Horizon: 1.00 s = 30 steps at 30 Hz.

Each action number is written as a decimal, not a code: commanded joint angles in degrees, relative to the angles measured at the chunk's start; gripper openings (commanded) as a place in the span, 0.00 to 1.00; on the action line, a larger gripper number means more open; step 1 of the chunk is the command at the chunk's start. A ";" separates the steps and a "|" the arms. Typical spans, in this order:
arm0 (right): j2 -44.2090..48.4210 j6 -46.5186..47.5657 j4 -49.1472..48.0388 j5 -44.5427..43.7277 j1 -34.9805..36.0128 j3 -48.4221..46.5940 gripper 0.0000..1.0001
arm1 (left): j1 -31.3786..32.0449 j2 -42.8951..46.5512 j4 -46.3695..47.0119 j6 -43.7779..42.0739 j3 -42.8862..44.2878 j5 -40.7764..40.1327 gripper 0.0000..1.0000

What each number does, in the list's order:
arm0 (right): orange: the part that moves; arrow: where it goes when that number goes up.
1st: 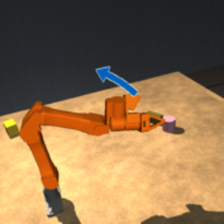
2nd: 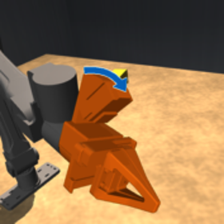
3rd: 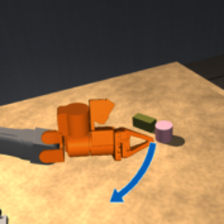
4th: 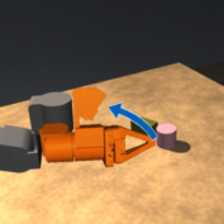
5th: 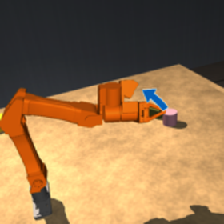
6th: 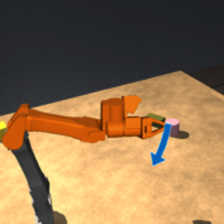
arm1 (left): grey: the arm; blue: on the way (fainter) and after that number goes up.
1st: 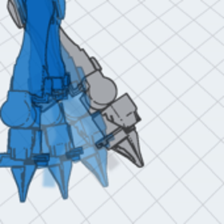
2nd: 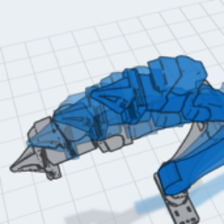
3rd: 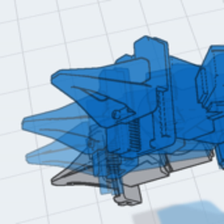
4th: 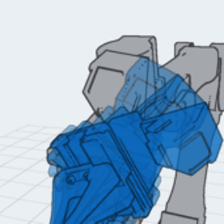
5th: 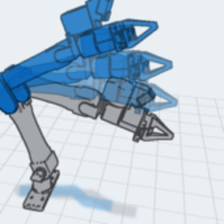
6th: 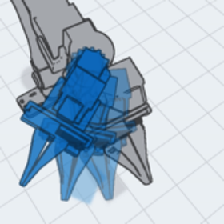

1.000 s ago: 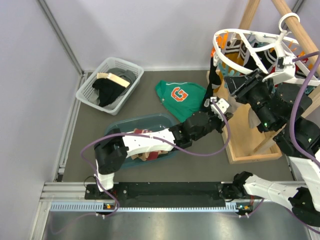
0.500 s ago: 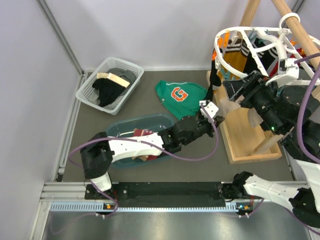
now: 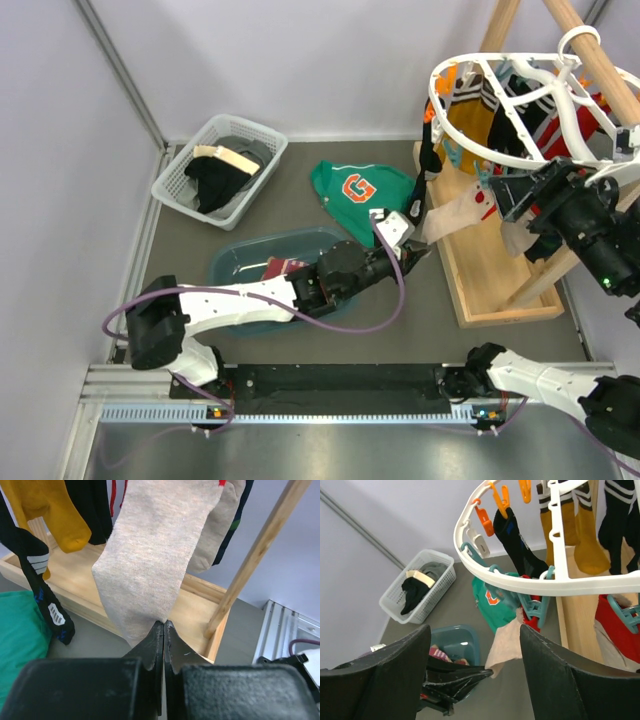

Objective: Remove the socks clipped to the hanger

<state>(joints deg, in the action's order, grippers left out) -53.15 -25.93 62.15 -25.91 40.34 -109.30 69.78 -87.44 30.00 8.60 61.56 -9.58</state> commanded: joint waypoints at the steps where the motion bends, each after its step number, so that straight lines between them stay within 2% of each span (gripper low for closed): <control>1: -1.52 1.59 3.41 -1.95 -0.08 -2.41 0.70 | 0.53 4.29 2.35 1.42 -2.14 1.41 0.00; 14: -4.95 3.61 3.86 -9.59 0.00 -2.41 0.64 | 1.15 9.65 0.15 1.77 -5.05 1.94 0.00; 23: -7.85 4.13 2.54 -16.45 0.00 -2.24 0.53 | 2.29 9.57 0.50 1.77 -5.93 1.67 0.00; 30: -8.99 5.19 1.22 -18.47 0.00 -1.27 0.50 | 4.22 9.39 0.24 1.07 -5.57 0.89 0.00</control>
<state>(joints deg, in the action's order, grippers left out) -61.89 -22.04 65.71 -41.21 40.34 -110.26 72.64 -79.59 28.45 10.11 55.90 -8.43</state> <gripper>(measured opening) 0.518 0.009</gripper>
